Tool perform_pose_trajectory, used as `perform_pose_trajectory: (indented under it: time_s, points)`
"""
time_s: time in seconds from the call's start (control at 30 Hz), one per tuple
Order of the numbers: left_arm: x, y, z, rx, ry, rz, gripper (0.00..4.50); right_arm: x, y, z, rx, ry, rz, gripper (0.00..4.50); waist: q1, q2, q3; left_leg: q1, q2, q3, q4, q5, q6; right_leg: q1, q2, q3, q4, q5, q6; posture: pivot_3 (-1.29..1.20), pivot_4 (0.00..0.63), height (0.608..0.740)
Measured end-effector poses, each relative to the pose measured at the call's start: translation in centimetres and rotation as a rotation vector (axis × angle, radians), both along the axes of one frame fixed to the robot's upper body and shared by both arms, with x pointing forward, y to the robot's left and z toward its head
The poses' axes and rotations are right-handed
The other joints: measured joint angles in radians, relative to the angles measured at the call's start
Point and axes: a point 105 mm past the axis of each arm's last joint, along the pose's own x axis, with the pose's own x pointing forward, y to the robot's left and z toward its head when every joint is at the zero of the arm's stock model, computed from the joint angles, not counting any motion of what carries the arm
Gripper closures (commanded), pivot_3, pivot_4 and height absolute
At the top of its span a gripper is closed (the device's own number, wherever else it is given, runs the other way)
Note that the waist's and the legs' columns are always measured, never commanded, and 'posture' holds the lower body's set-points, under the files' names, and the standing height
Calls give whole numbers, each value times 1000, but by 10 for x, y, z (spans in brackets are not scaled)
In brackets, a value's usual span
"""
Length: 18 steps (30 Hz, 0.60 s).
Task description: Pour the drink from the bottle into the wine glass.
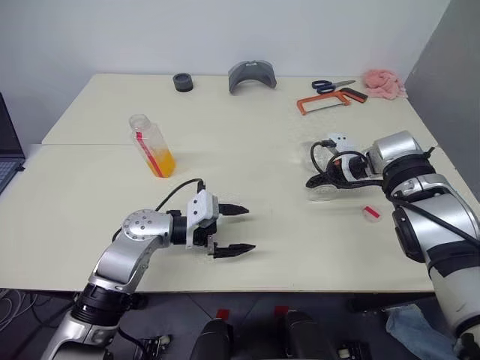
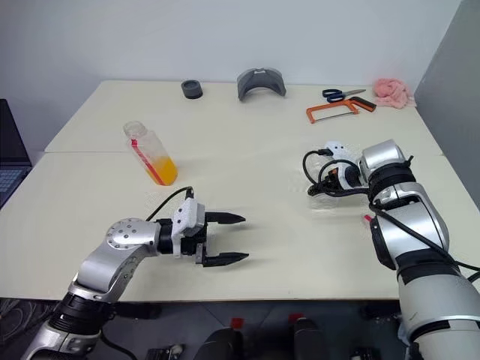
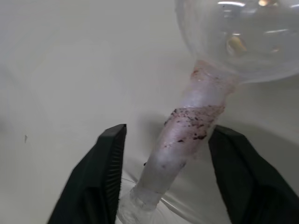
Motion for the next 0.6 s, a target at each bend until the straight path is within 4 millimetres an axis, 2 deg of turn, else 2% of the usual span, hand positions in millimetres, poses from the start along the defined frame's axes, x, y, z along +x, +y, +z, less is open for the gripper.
perform_pose_trajectory:
  time_s: [0.17,0.27,0.43,0.6]
  points:
    - [28,24,14,-43,-66,181,0,0,8,2,29,2,28,4279,1,0,0,0,0,-1,1,0,0,1,0,0,0,0,0,0,150,740]
    - [34,32,20,-45,-100,228,0,0,8,2,30,-5,26,4346,1,0,0,1,0,-1,1,0,0,1,-1,0,0,0,0,0,150,740]
    - [36,34,19,-29,-113,241,0,3,5,3,46,-24,-1,4346,1,0,0,1,0,0,1,0,0,1,0,0,1,0,0,0,150,740]
    - [39,36,17,-29,-113,268,0,22,-7,18,78,-183,-130,4346,1,0,0,0,0,0,0,0,0,0,-1,0,1,0,0,0,150,740]
